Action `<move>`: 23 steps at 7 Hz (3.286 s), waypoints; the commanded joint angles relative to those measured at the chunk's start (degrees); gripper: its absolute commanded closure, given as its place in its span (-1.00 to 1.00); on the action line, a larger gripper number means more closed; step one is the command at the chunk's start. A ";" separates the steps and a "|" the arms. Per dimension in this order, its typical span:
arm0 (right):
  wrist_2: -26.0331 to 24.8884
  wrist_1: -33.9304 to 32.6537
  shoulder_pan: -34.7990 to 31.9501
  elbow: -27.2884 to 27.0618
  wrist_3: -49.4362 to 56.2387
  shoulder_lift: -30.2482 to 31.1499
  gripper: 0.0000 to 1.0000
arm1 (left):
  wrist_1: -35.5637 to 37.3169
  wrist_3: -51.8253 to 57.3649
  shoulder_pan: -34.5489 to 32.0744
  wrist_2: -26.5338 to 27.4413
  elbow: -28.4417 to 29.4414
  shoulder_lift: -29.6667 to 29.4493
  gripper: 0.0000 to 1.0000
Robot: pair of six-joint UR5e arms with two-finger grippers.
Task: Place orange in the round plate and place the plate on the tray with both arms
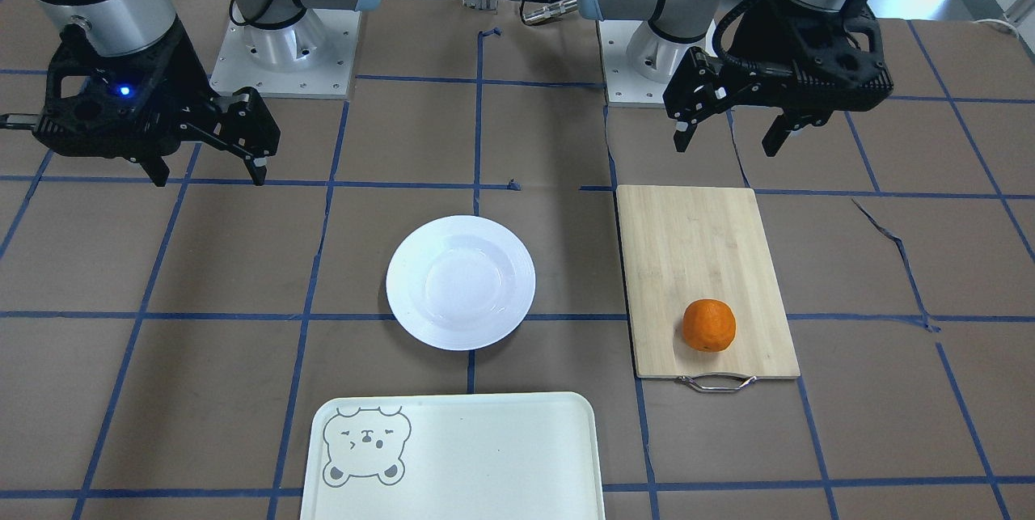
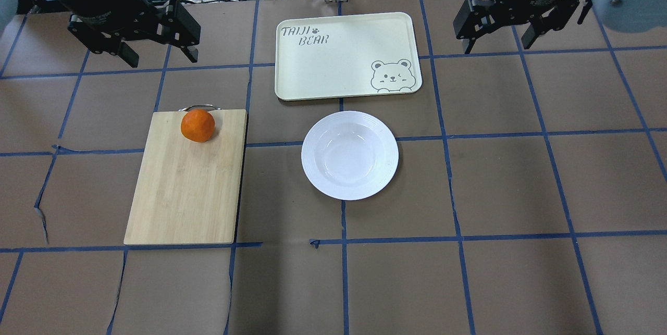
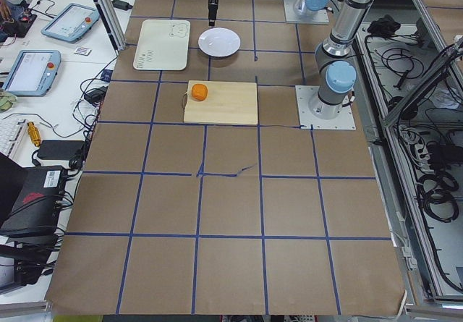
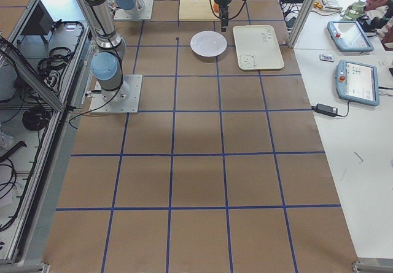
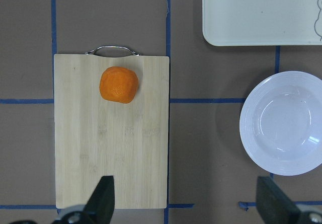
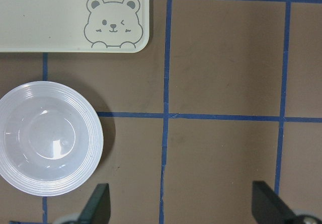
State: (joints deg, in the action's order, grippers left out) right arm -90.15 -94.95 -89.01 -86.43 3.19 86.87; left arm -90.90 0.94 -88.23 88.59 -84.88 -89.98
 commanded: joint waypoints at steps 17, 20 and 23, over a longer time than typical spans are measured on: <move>0.15 -0.24 -0.03 -0.14 1.73 0.05 -1.00 | -0.25 0.46 0.78 6.37 -5.52 -5.80 -1.00; 0.24 -0.24 -0.03 -0.14 1.73 0.05 -1.00 | 7.34 8.85 4.56 8.44 -12.48 -12.12 -1.00; 0.06 -0.33 -0.03 -1.10 1.65 0.14 -1.00 | 21.72 13.55 4.56 11.23 -15.58 -20.21 -1.00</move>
State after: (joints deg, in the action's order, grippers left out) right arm -90.14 -95.20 -89.03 -86.85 4.91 86.93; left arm -72.71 13.05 -83.68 97.97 -100.03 -107.14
